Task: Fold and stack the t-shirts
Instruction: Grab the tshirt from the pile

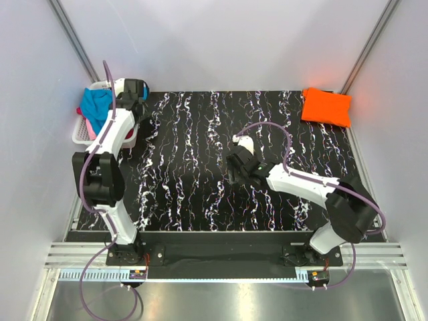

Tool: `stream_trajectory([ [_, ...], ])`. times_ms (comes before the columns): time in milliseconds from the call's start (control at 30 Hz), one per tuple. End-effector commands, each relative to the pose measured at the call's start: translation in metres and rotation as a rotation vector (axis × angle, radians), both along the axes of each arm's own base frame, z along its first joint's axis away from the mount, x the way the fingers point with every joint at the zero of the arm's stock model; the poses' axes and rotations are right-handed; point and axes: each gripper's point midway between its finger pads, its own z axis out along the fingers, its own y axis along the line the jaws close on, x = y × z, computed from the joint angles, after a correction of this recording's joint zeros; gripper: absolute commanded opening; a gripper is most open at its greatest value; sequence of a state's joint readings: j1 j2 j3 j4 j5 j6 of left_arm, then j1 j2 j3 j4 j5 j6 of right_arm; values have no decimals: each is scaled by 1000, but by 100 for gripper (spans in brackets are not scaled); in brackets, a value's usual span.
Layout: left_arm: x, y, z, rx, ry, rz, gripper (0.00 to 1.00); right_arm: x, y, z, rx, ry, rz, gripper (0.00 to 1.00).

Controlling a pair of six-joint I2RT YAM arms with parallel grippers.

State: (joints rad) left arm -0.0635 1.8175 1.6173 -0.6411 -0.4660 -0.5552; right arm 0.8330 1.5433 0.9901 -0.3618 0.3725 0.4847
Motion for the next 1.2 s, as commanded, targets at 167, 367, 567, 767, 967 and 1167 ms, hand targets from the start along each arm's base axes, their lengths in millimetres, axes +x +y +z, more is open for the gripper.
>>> stream_trajectory([
  [167, 47, 28, 24, 23, -104, 20, 64, 16, 21, 0, 4, -24, 32, 66],
  [367, 60, 26, 7, 14, -77, 0, 61, 22, 28, 2, 3, -30, 35, 65],
  [567, 59, 25, -4, -1, -63, 11, 57, 22, 24, 9, 8, -51, 23, 65],
  [767, 49, 29, -3, -7, -71, 62, 27, 22, 24, 10, 14, -49, 17, 66],
  [967, 38, 31, 7, -6, -89, 86, 0, 20, 21, 8, 7, -46, 10, 65],
  [1167, 21, 28, 42, -35, -165, 93, 0, 21, 18, 14, 12, -59, -12, 65],
])
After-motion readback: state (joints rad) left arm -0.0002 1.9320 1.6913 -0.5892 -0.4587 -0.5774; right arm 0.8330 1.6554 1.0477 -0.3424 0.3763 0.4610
